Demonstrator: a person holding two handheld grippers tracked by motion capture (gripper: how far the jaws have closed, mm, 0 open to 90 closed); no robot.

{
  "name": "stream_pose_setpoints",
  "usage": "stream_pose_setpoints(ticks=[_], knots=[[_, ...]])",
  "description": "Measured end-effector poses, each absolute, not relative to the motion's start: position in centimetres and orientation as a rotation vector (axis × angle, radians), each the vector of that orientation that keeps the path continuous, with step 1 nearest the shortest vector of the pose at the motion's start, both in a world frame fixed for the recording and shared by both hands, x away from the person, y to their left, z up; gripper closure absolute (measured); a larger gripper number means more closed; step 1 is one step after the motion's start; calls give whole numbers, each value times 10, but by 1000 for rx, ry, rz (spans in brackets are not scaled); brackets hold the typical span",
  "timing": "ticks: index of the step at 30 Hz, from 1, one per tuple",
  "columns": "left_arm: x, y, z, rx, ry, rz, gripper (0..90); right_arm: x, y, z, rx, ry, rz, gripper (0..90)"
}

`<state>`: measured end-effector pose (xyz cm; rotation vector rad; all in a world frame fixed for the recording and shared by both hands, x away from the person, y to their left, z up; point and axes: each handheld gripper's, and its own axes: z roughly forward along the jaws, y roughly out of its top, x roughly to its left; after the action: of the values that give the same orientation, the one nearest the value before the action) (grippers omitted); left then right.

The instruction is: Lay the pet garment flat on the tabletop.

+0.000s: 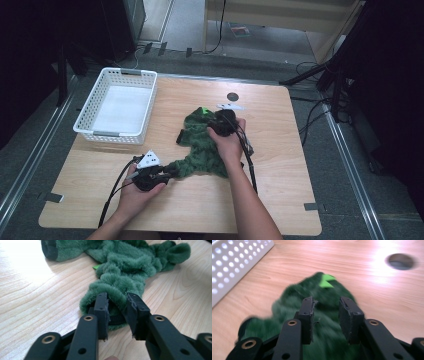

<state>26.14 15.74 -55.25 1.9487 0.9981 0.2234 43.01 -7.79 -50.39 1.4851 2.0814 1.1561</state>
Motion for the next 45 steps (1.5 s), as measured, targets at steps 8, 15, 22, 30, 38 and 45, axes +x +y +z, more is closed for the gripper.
stream_pose_setpoints(ticks=[8,15,22,30,38,45], knots=[[263,160,-554,1955,1030,200,779,475,-59,-536,1552,2107,1001,708],[263,163,-553,1913,1035,209,670,475,-66,-531,1533,2084,1058,567],[257,180,-543,1789,1045,313,268,433,-98,-505,1461,2006,1235,450],[242,218,-538,1752,1074,367,64,363,-161,-501,1392,1969,1223,127],[231,274,-536,1662,1160,409,16,300,-226,-526,1427,1929,1192,0],[221,318,-538,1636,1240,525,0,259,-266,-538,1489,1887,1175,0]])
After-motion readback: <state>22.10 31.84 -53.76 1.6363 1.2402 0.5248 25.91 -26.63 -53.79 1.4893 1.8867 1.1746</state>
